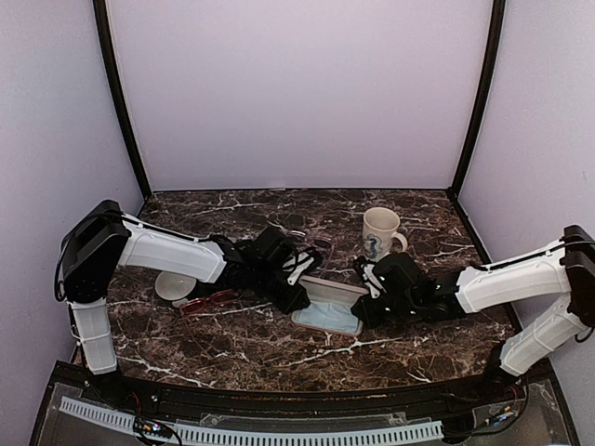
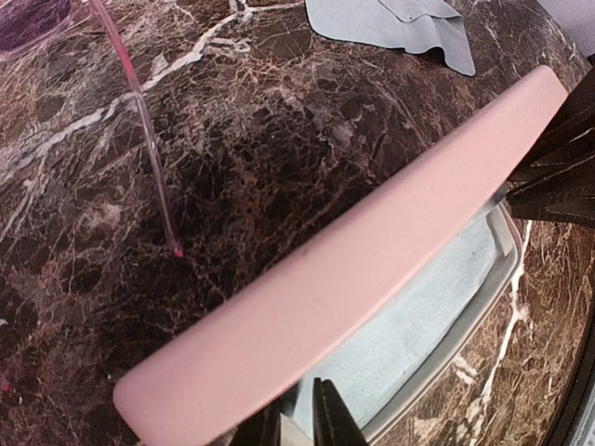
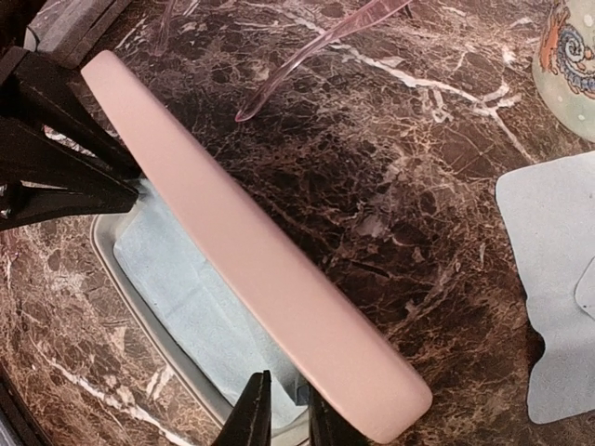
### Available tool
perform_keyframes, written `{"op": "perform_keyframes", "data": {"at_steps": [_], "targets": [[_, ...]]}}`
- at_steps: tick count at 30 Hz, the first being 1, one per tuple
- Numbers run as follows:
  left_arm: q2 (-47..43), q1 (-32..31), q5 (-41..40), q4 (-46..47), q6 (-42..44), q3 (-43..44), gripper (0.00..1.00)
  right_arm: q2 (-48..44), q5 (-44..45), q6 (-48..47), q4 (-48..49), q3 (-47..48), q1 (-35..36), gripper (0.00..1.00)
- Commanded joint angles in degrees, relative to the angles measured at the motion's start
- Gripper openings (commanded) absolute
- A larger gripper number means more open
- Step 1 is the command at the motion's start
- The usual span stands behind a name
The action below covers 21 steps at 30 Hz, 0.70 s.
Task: Organize the sunglasses
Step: Place the folded cleaning cloth in the sunglasses case, then pick up the left temple of the sunglasses at the center of the board.
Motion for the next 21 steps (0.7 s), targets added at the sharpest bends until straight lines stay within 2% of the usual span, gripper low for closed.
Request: {"op": "perform_keyframes", "data": {"at_steps": [1,8,13,17,19,21], "targets": [[-3.15,0.23,-1.85,-0.96,-0.84,-0.75,0.17,-2.28,1.17,0.14,-0.78,1.3,-0.45,0.18],[-7.54,0.23,-2.43,-1.0,-1.81,-3.26,0.25,-8.23,-0.64,1.8,-2.45,-1.13,-0.36,0.27],[-14.09,0.23,-5.57,-3.99,-2.75,-7.16,0.36,-10.28,-2.5,1.76,-5.07,-0.11,0.79,0.35],[-20.23,0.23,-10.44,-10.14,-4.3,-10.8,0.43,-9.37,-1.91,1.22,-5.7,2.47,2.89,0.52],[-23.7,0.23,-13.01,-12.76,-5.81,-13.15,0.5,-7.84,-1.51,1.07,-5.43,3.54,3.58,0.58],[-25.75,0.23,-13.53,-13.97,-7.38,-15.34,0.57,-6.08,-1.51,0.73,-5.04,4.6,4.27,0.6]]}}
